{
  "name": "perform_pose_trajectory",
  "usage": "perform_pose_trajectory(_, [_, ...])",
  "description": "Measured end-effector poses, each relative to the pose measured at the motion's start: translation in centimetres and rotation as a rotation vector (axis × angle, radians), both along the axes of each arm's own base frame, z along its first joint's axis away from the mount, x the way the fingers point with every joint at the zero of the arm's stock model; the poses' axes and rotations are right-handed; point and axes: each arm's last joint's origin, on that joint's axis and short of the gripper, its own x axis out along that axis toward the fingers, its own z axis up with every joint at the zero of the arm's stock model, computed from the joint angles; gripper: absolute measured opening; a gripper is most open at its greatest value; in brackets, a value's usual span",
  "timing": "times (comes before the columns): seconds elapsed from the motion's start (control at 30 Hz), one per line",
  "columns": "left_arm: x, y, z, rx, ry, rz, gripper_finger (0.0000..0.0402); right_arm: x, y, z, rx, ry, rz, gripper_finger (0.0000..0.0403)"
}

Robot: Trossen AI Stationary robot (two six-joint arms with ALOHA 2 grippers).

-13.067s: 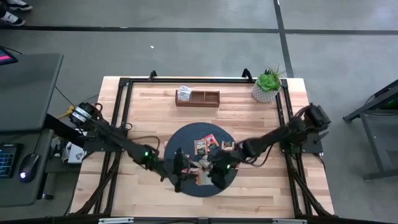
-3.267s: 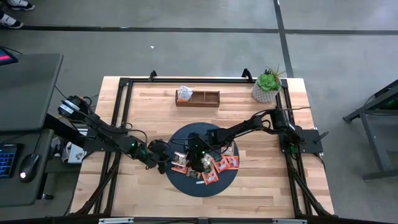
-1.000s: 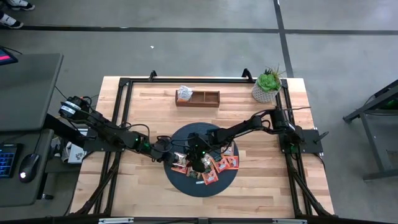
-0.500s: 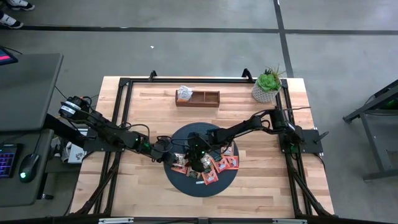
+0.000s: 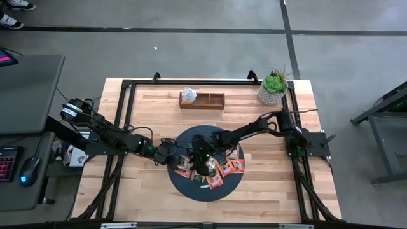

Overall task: Pick & Place Tea
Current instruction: Put the brown tea bag into the middle section of the wooden organizer

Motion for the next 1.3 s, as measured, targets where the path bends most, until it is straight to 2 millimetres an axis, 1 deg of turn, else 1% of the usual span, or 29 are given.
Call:
perform_pose_trajectory(0.13, [0.1, 0.1, 0.1, 0.025, -0.021, 0.011, 0.0000, -0.2, -0.9, 1.1, 0.025, 0.010, 0.001, 0.0197])
perform_pose_trajectory(0.3, [0.1, 0.2, 0.8, 0.061, -0.069, 0.015, 0.0000, -0.8, -2.6, 3.6, -0.002, -0.004, -0.026, 0.0197])
perform_pose_trajectory(0.47, [-0.1, 0.6, 2.3, 0.139, -0.145, 0.025, 0.0000, -2.2, -4.4, 7.2, -0.026, -0.010, -0.053, 0.0197])
perform_pose_trajectory(0.57, [-0.3, 1.2, 3.5, 0.247, -0.206, 0.017, 0.0000, -3.6, -5.3, 9.9, -0.068, -0.012, -0.073, 0.0197])
perform_pose_trajectory(0.73, [-0.7, 3.5, 5.6, 0.377, -0.271, 0.023, 0.0000, -6.7, -6.8, 14.3, -0.166, -0.014, -0.127, 0.0197])
perform_pose_trajectory(0.9, [-1.1, 6.4, 7.4, 0.480, -0.326, 0.031, 0.0000, -10.3, -8.1, 17.5, -0.250, 0.046, -0.201, 0.0197])
perform_pose_trajectory(1.07, [-1.3, 9.7, 8.3, 0.552, -0.324, 0.013, 0.0000, -13.7, -9.2, 19.0, -0.320, 0.174, -0.287, 0.0197])
perform_pose_trajectory(1.2, [-1.0, 12.5, 10.6, 0.615, -0.304, -0.048, 0.0000, -15.5, -9.8, 19.2, -0.355, 0.278, -0.324, 0.0197])
perform_pose_trajectory(1.3, [-0.4, 14.8, 12.4, 0.679, -0.276, -0.103, 0.0000, -16.1, -9.9, 19.1, -0.358, 0.333, -0.329, 0.0197])
